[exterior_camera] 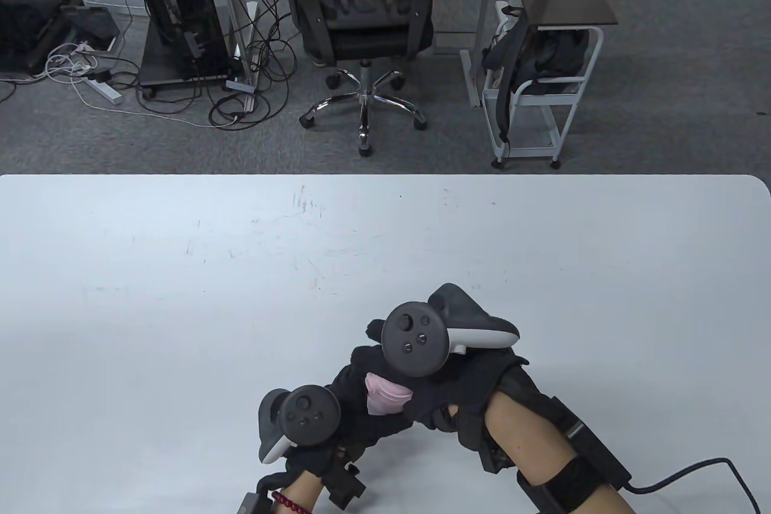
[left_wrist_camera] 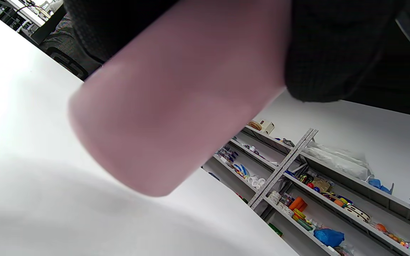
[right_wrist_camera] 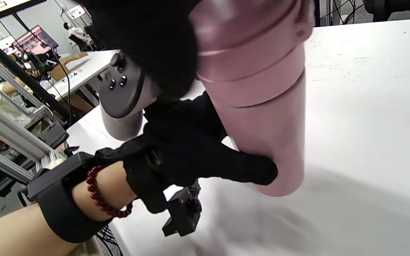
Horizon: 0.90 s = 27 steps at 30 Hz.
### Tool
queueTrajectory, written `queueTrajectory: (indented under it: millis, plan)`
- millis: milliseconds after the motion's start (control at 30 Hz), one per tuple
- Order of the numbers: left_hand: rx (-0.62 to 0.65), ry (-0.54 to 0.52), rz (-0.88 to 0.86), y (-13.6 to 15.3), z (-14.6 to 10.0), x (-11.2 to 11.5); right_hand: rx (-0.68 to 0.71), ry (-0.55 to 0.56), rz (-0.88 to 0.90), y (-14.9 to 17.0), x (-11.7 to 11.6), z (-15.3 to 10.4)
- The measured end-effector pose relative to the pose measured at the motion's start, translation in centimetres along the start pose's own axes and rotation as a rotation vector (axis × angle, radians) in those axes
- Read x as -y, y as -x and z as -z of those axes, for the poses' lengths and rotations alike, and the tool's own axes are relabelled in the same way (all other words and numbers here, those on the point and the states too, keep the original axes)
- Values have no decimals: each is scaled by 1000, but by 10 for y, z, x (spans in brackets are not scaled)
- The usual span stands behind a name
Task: Open thermos by twisting cap
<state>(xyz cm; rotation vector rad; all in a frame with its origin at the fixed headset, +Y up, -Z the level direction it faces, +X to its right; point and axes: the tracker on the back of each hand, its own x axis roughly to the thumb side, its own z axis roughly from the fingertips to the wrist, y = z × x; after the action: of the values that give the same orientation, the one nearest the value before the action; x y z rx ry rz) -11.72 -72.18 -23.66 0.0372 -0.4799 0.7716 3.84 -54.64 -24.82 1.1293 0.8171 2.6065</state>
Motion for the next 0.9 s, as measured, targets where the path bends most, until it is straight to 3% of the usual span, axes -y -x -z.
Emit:
queueTrajectory:
  millis: [67,167,233,300,400,567,667,733,800,900]
  plan:
    - [0,-3,-5,0,0,0,-112,123,-82,-2,-2,0]
    - [12,-5,-21,-1,0,-1,-195,202,-252,-6,-7,6]
    - [19,2,-4,0,-1,-1,-120,190,-220,-7,-8,8]
    - [27,5,5,-1,-1,-1,-42,62,-123,-4,-6,7]
    - [30,19,4,-1,0,0,57,-23,-47,0,-5,4]
    - [27,25,15,-2,0,1,45,-7,-42,2,-6,-2]
    - [17,16,-6,-1,0,1,25,97,-35,1,4,-12]
    - [10,5,-9,-1,0,-1,-71,242,-19,0,10,-16]
    - [7,-2,-7,0,0,-1,-189,291,-38,-1,9,-14]
    - [1,-14,-14,0,-1,-2,-295,232,-162,-5,-2,-2]
